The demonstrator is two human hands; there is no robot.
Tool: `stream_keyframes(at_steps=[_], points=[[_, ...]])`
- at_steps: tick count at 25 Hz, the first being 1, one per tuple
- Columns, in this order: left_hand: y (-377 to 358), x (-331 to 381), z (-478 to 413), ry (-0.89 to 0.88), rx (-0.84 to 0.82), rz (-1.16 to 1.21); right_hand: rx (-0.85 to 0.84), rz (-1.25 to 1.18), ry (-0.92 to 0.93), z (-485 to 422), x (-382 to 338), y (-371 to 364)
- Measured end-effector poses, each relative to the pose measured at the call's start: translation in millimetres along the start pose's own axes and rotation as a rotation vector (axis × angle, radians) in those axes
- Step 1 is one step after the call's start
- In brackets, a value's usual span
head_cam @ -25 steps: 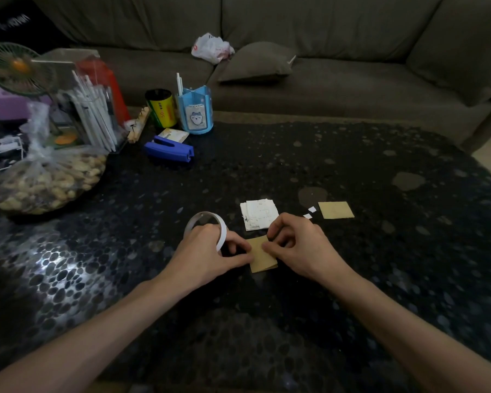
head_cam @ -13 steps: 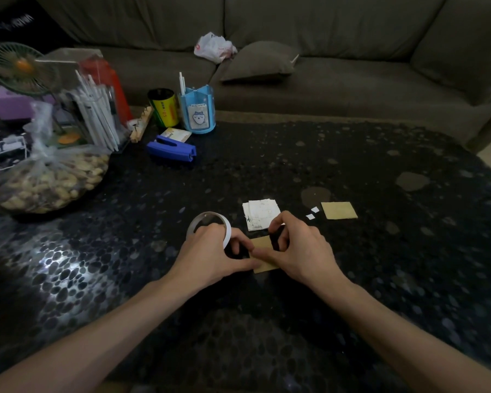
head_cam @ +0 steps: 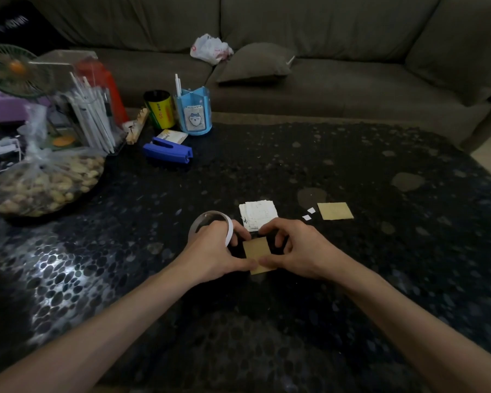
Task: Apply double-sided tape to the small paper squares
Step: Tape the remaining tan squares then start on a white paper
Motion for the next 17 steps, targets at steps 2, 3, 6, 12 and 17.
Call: stream_keyframes(at_steps=[2,3,6,12,17], points=[[-1,3,0,-0.016,-0.007,0.025,0.007,-0.024,0.012,-1,1,1],[-2,3,0,-0.022,-0.012,0.046,0.0,-0.041,0.005,-1,1,1],[-2,2,0,-0.026,-0.027,0.118,0.007,-0.047,-0.024,-2,4,-2],[5,4,-1,-0.029,0.016,0.193,0.055,-0.098,0.047,-3,-1,4],[17,7,7,0.081,0.132,0.625,0.128,-0.473,0.068,1,-8,7]])
Point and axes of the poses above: each hand's wrist, its own z-axis away from the middle knuckle, its own y-axis out of the back of the hand, x = y × z, the point moved 8 cm from there along -z, towards the middle knuckle, and after that the axes turned 8 degrees about z, right-handed, at the moved point
